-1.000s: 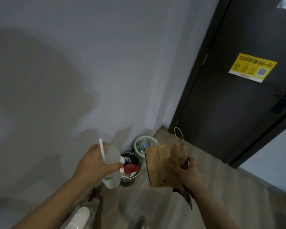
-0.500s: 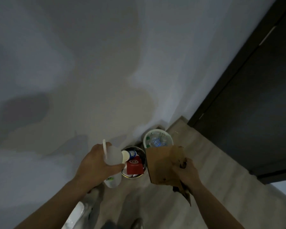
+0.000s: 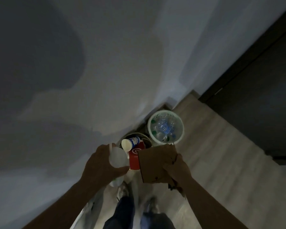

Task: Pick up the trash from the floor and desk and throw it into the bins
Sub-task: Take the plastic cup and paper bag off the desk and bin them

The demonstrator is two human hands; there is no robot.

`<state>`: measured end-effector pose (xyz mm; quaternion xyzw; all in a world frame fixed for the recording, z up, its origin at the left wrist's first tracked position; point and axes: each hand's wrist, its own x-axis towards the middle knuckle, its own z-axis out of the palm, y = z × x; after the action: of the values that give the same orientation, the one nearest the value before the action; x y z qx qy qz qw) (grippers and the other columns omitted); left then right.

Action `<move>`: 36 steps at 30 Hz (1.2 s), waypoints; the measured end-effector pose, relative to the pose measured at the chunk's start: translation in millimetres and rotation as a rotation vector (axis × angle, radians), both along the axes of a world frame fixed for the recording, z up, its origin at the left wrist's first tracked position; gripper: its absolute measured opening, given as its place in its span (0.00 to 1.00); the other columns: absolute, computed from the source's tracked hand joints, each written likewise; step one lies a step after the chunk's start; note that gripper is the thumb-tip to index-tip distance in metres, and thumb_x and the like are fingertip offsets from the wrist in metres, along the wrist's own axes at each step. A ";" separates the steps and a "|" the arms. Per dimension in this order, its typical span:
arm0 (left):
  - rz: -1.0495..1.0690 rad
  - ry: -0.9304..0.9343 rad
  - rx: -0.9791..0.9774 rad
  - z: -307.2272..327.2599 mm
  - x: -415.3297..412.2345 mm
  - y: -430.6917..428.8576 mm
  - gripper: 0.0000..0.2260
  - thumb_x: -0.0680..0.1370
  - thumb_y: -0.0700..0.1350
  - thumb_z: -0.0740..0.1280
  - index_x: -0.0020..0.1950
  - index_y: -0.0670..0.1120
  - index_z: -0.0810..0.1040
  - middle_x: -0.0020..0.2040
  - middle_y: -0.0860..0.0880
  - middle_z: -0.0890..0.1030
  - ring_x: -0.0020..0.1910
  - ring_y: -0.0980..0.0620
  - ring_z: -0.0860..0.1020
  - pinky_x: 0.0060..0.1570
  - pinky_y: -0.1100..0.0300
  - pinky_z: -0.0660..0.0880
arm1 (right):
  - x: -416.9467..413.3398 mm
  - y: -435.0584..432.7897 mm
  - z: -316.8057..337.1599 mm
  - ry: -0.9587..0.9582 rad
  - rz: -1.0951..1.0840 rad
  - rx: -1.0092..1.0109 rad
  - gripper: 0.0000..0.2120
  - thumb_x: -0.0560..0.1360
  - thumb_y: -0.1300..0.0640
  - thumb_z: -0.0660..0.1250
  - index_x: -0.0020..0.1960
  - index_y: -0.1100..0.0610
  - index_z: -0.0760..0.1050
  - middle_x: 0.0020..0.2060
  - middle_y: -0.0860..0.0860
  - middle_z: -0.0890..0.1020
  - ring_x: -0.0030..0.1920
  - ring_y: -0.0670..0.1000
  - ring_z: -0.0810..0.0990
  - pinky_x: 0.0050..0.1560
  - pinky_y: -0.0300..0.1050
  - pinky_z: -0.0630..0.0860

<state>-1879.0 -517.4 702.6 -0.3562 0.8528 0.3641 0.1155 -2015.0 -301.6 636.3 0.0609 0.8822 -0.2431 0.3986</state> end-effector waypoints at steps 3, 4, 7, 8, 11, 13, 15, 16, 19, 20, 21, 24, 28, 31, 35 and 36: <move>-0.041 -0.050 -0.012 -40.9 -15.3 -1.8 0.39 0.62 0.60 0.77 0.68 0.49 0.65 0.52 0.55 0.65 0.49 0.57 0.67 0.44 0.64 0.64 | -17.3 -13.7 -47.8 -0.046 0.068 0.068 0.43 0.73 0.46 0.68 0.77 0.59 0.48 0.65 0.61 0.72 0.61 0.61 0.75 0.57 0.52 0.74; -0.053 -0.068 -0.012 -54.5 -19.5 -2.0 0.39 0.63 0.61 0.77 0.68 0.49 0.65 0.52 0.54 0.65 0.49 0.57 0.67 0.43 0.65 0.63 | -22.6 -18.0 -63.6 -0.059 0.095 0.087 0.44 0.72 0.45 0.68 0.78 0.59 0.47 0.66 0.60 0.71 0.62 0.61 0.74 0.60 0.53 0.74; -0.055 -0.115 0.007 -99.6 -27.2 -4.4 0.41 0.63 0.62 0.76 0.70 0.49 0.64 0.58 0.52 0.69 0.51 0.57 0.68 0.46 0.65 0.66 | -33.7 -30.9 -114.0 -0.080 0.190 0.144 0.45 0.73 0.43 0.66 0.78 0.58 0.45 0.68 0.60 0.68 0.65 0.60 0.72 0.63 0.53 0.71; -0.041 -0.131 0.013 -114.5 -28.0 -5.1 0.42 0.62 0.62 0.76 0.70 0.49 0.64 0.60 0.52 0.70 0.52 0.57 0.68 0.48 0.64 0.67 | -35.6 -34.3 -132.2 -0.093 0.229 0.165 0.45 0.73 0.43 0.66 0.78 0.58 0.44 0.69 0.60 0.67 0.66 0.59 0.70 0.63 0.53 0.70; -0.010 -0.144 0.021 -158.0 -28.1 -5.5 0.43 0.61 0.62 0.77 0.70 0.49 0.65 0.62 0.52 0.71 0.55 0.57 0.69 0.51 0.63 0.69 | -40.2 -43.5 -183.3 -0.100 0.322 0.203 0.43 0.76 0.42 0.63 0.79 0.58 0.43 0.71 0.59 0.64 0.68 0.58 0.69 0.63 0.51 0.70; -0.007 -0.128 0.011 -183.3 -27.5 -4.1 0.42 0.61 0.60 0.78 0.70 0.47 0.66 0.62 0.50 0.72 0.53 0.57 0.69 0.50 0.64 0.69 | -42.9 -50.6 -212.8 -0.084 0.369 0.220 0.41 0.77 0.42 0.62 0.79 0.57 0.45 0.70 0.59 0.65 0.66 0.57 0.70 0.60 0.50 0.71; 0.014 -0.136 0.008 -206.4 -27.0 -2.9 0.42 0.61 0.59 0.78 0.70 0.46 0.67 0.62 0.49 0.72 0.54 0.56 0.70 0.51 0.62 0.70 | -46.3 -58.8 -240.4 -0.063 0.421 0.231 0.36 0.77 0.45 0.61 0.78 0.55 0.49 0.70 0.58 0.65 0.65 0.57 0.71 0.58 0.50 0.72; 0.026 -0.154 0.012 -216.5 -26.4 -2.4 0.42 0.61 0.59 0.78 0.70 0.47 0.67 0.62 0.49 0.72 0.55 0.55 0.71 0.52 0.60 0.72 | -47.4 -62.3 -253.7 -0.057 0.432 0.230 0.33 0.77 0.47 0.61 0.77 0.54 0.53 0.69 0.58 0.66 0.63 0.57 0.71 0.56 0.50 0.72; 0.045 -0.195 0.028 -241.9 -25.4 -4.3 0.44 0.56 0.68 0.74 0.67 0.48 0.69 0.59 0.51 0.74 0.54 0.53 0.74 0.53 0.54 0.75 | -50.5 -72.8 -286.2 -0.058 0.395 0.202 0.22 0.77 0.53 0.62 0.70 0.56 0.63 0.59 0.57 0.75 0.57 0.56 0.76 0.50 0.48 0.74; 0.035 -0.209 0.021 -248.8 -25.0 -4.7 0.46 0.54 0.71 0.71 0.66 0.48 0.69 0.58 0.51 0.75 0.53 0.53 0.75 0.52 0.53 0.76 | -51.0 -75.4 -293.8 -0.066 0.386 0.185 0.17 0.78 0.56 0.61 0.65 0.58 0.67 0.57 0.57 0.77 0.56 0.56 0.77 0.50 0.47 0.74; 0.028 -0.215 0.007 -255.2 -24.7 -5.3 0.47 0.53 0.73 0.67 0.65 0.48 0.70 0.57 0.52 0.75 0.53 0.53 0.75 0.51 0.53 0.77 | -51.9 -76.8 -300.7 -0.058 0.370 0.160 0.12 0.78 0.58 0.61 0.61 0.58 0.71 0.55 0.56 0.78 0.55 0.55 0.78 0.49 0.46 0.74; 0.029 -0.225 -0.028 -265.4 -26.7 -6.7 0.48 0.52 0.74 0.66 0.65 0.47 0.70 0.57 0.52 0.76 0.52 0.53 0.76 0.50 0.55 0.77 | -54.1 -78.4 -315.7 0.014 0.280 0.099 0.08 0.77 0.61 0.60 0.55 0.57 0.74 0.51 0.54 0.80 0.52 0.55 0.79 0.49 0.44 0.75; 0.024 -0.227 -0.047 -271.0 -37.0 -10.8 0.44 0.58 0.63 0.78 0.68 0.46 0.68 0.59 0.49 0.75 0.51 0.55 0.73 0.46 0.63 0.72 | -62.8 -78.7 -330.0 0.095 0.217 0.073 0.08 0.78 0.60 0.59 0.55 0.56 0.75 0.51 0.54 0.79 0.50 0.54 0.79 0.54 0.50 0.79; -0.014 -0.209 -0.086 -278.5 -45.4 -14.9 0.42 0.59 0.62 0.78 0.68 0.47 0.68 0.60 0.49 0.74 0.50 0.57 0.71 0.45 0.65 0.69 | -65.5 -81.7 -340.6 0.014 0.207 0.093 0.10 0.80 0.60 0.56 0.55 0.57 0.75 0.52 0.54 0.80 0.50 0.53 0.79 0.53 0.47 0.79; -0.046 -0.179 -0.055 -285.8 -59.4 -21.4 0.44 0.57 0.69 0.73 0.67 0.51 0.67 0.58 0.52 0.74 0.52 0.56 0.75 0.48 0.61 0.76 | -62.4 -86.1 -346.1 -0.121 0.292 0.053 0.19 0.80 0.51 0.60 0.69 0.55 0.67 0.61 0.56 0.75 0.58 0.56 0.77 0.51 0.45 0.74; -0.047 -0.147 -0.046 -285.3 -64.5 -20.8 0.44 0.56 0.71 0.71 0.66 0.52 0.67 0.57 0.53 0.74 0.52 0.55 0.75 0.49 0.59 0.77 | -62.9 -85.0 -342.8 -0.124 0.293 0.018 0.21 0.80 0.49 0.61 0.71 0.54 0.66 0.62 0.56 0.74 0.58 0.56 0.77 0.51 0.46 0.74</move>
<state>-1943.4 -538.2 417.3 -0.3645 0.8582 0.3144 0.1782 -2077.9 -386.6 293.5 -0.0503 0.8575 -0.1702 0.4829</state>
